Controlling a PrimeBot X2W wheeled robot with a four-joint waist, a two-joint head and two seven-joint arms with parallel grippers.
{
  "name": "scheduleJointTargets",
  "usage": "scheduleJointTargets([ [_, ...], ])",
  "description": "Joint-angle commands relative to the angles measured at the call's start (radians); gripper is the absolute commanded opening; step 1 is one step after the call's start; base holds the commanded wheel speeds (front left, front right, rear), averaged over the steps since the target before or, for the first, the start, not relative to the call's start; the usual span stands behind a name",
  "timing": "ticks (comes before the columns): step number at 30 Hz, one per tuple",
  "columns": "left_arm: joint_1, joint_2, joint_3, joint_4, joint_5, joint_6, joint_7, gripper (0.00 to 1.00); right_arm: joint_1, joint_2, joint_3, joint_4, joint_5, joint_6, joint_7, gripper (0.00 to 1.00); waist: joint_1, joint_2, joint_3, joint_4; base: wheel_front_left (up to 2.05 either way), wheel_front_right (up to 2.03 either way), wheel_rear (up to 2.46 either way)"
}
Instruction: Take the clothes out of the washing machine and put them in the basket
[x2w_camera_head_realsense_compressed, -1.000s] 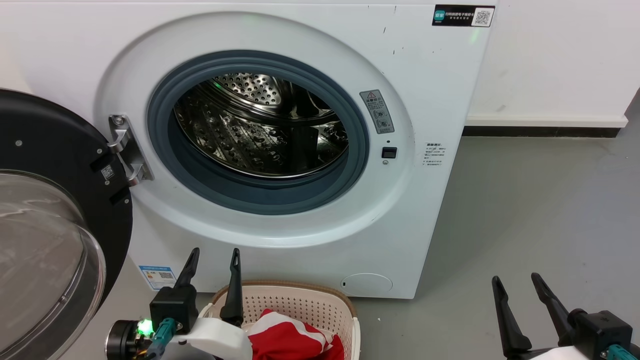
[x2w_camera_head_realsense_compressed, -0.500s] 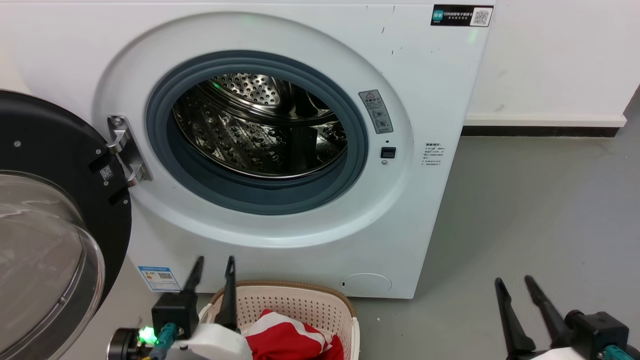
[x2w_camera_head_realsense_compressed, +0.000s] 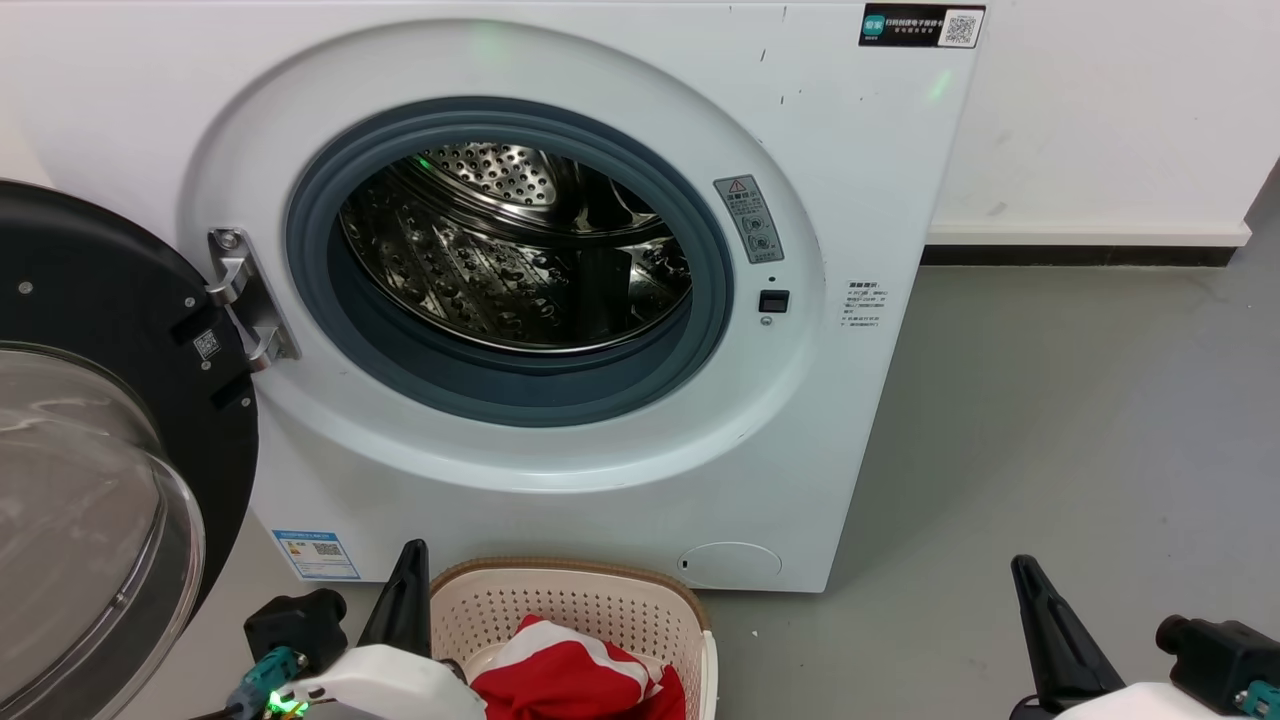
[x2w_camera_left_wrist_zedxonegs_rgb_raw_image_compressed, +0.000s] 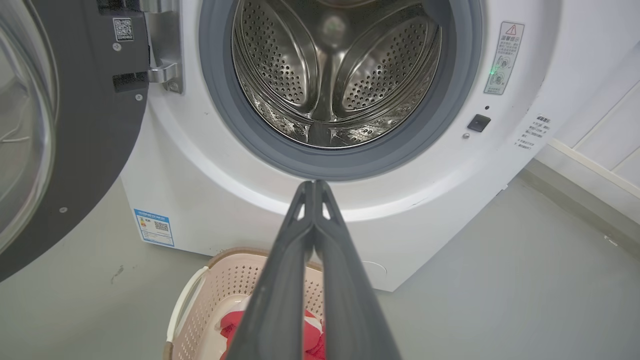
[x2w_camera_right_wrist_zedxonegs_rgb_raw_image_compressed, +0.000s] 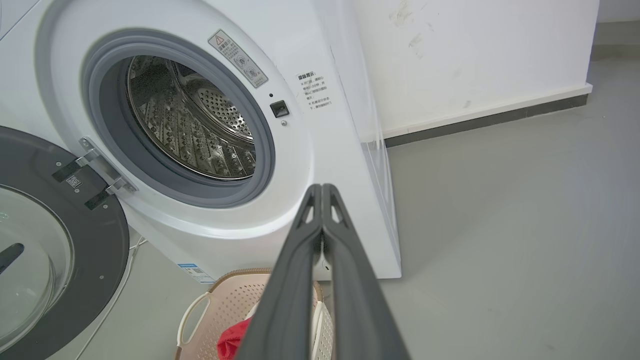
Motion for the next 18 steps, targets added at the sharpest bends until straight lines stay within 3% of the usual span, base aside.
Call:
scheduleJointTargets([
  [1,-0.036,-0.003,0.014,-0.007,-0.047,-0.012,0.005,0.00,-0.035,-0.009,-0.002,-0.003,0.052,0.000,0.002,0.00,0.0000,0.0000,0.001,-0.001,0.00,0.00,0.00],
  [18,-0.068,-0.016,0.075,0.036,-0.348,-0.072,0.048,0.00,-0.104,-0.021,-0.010,0.070,0.374,0.000,0.018,0.00,-0.0001,0.0000,0.012,-0.007,0.00,0.00,0.00],
])
